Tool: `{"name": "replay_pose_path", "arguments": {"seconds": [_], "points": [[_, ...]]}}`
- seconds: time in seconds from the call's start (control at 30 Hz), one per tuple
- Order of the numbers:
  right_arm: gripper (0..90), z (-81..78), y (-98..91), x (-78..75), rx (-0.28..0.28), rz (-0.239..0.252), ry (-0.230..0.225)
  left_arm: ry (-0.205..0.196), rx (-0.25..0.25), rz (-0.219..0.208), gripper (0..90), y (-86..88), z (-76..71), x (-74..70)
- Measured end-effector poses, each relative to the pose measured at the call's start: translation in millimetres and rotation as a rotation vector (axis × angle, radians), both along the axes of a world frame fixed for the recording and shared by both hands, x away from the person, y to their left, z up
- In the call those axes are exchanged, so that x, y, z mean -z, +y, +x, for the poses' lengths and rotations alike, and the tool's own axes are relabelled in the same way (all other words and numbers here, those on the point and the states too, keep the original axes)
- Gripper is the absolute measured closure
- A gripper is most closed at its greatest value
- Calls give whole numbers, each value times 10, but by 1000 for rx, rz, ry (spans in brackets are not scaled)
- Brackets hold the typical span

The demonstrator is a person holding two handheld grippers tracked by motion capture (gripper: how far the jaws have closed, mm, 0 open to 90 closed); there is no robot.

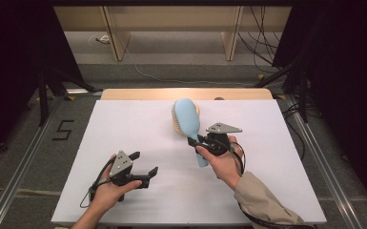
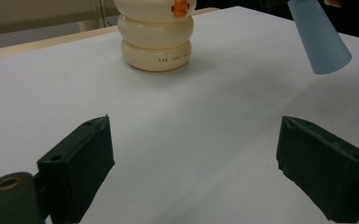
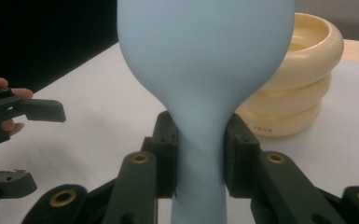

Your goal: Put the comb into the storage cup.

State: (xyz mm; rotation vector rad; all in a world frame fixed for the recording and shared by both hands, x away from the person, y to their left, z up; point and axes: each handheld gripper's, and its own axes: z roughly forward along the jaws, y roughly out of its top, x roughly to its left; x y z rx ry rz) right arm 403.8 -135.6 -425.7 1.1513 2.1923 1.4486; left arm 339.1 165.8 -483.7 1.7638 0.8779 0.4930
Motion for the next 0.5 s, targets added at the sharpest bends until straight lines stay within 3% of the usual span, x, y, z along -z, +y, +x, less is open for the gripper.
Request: {"name": "replay_pose_path", "arguments": {"seconds": [0.5], "points": [[701,-21,72,-4,-5,8,-25,0,60,-29,118,-240,7,-58]]}}
